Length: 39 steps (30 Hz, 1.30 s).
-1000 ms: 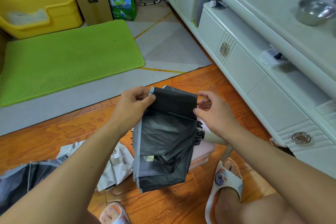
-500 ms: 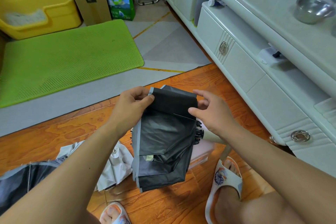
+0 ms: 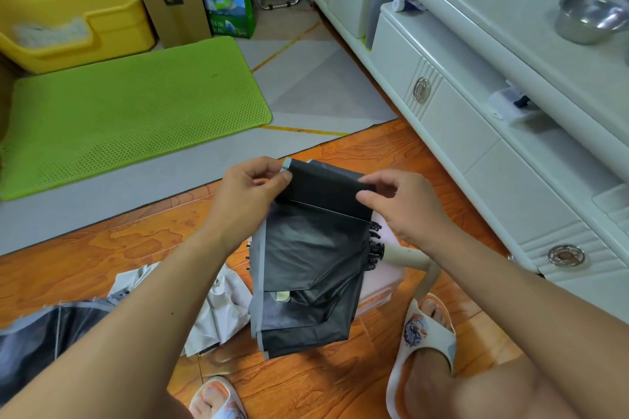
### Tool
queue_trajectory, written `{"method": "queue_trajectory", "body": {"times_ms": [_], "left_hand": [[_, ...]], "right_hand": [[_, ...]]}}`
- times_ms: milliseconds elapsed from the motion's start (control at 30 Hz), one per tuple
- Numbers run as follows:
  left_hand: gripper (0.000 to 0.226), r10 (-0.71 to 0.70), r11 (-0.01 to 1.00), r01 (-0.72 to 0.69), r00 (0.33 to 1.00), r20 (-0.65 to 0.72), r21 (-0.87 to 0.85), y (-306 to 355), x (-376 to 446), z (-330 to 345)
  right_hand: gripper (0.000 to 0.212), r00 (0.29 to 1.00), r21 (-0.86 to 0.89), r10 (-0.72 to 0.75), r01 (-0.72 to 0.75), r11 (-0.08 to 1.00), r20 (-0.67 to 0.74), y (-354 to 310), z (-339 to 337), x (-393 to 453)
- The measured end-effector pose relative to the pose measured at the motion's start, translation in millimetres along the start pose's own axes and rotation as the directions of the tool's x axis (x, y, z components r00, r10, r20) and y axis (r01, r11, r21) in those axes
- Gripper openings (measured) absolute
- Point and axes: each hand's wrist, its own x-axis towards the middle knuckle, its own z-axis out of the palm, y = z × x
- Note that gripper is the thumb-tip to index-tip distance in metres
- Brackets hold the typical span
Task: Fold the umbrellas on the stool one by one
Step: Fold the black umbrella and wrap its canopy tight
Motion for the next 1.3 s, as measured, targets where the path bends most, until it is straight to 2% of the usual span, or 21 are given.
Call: {"method": "queue_trajectory", "body": {"times_ms": [67, 167, 267, 367, 467, 533, 600, 700, 767, 867, 967, 1033, 1133, 1200, 1267, 1300], "left_hand": [[0.01, 0.026, 0.999, -0.023, 0.998, -0.065, 0.045, 0, 2, 2], [0.012, 0.055, 0.975, -0.03, 0.992, -0.111, 0.218, -4, 4, 2], [0.022, -0.026, 0.865, 0.013, 0.999, 0.019, 0.501, -21, 2, -3], [0.045, -0.123, 0.755, 0.015, 0.985, 0.118, 0.655, -34, -7, -7], [0.047, -0.154, 0.737, 0.035, 0.981, 0.117, 0.675, -35, -15, -10], [0.041, -0.155, 0.77, 0.076, 0.986, 0.069, 0.634, -33, -16, -12], [0.036, -0.161, 0.788, 0.103, 0.986, 0.042, 0.608, -29, -14, -14], [0.038, -0.221, 0.766, 0.125, 0.972, 0.076, 0.631, -25, -12, -16], [0.045, -0.283, 0.727, 0.145, 0.954, 0.101, 0.671, -22, -13, -14], [0.056, -0.342, 0.643, 0.184, 0.937, 0.064, 0.743, -20, -17, -7], [0.065, -0.334, 0.624, 0.197, 0.942, 0.029, 0.756, -17, -21, -1], [0.065, -0.324, 0.628, 0.189, 0.946, 0.033, 0.755, -17, -24, 1], [0.064, -0.334, 0.635, 0.19, 0.942, 0.044, 0.749, -17, -29, -1], [0.065, -0.328, 0.651, 0.205, 0.944, 0.028, 0.731, -18, -32, -2], [0.061, -0.305, 0.652, 0.219, 0.952, -0.013, 0.726, -18, -37, -3], [0.057, -0.295, 0.643, 0.221, 0.955, -0.029, 0.734, -16, -38, -4]], "right_hand": [[0.014, 0.997, -0.078, -0.044, 0.039, 0.996, -0.066, 2, 1, 12], [0.011, 0.997, -0.043, -0.032, 0.029, 0.999, -0.066, 6, 1, 38], [0.007, 0.997, -0.087, 0.024, -0.031, 0.996, -0.079, 22, 6, 66], [0.012, 0.978, -0.113, 0.115, -0.136, 0.984, -0.172, 42, 8, 88], [0.022, 0.957, -0.175, 0.121, -0.171, 0.97, -0.264, 44, 9, 95], [0.02, 0.977, -0.267, -0.003, -0.055, 0.962, -0.212, 29, 14, 91], [0.028, 0.993, -0.3, -0.116, 0.111, 0.947, 0.003, 12, 21, 76], [0.043, 0.925, -0.257, -0.102, 0.205, 0.945, 0.365, 2, 23, 38], [0.043, 0.887, -0.293, -0.071, 0.226, 0.929, 0.457, 9, 23, 19], [0.046, 0.909, -0.356, -0.022, 0.186, 0.916, 0.416, 20, 29, 16], [0.059, 0.901, -0.333, 0.001, 0.16, 0.929, 0.435, 13, 35, 33], [0.069, 0.901, -0.201, -0.011, 0.108, 0.974, 0.433, 2, 37, 52], [0.078, 0.936, 0.078, 0.019, -0.049, 0.996, 0.351, -8, 45, 82], [0.071, 0.964, 0.106, 0.04, -0.07, 0.992, 0.264, -9, 54, 94], [0.051, 0.982, -0.021, 0.053, -0.051, 0.999, 0.182, -4, 62, 100], [0.042, 0.98, -0.099, 0.07, -0.052, 0.994, 0.188, -3, 62, 98]]}}
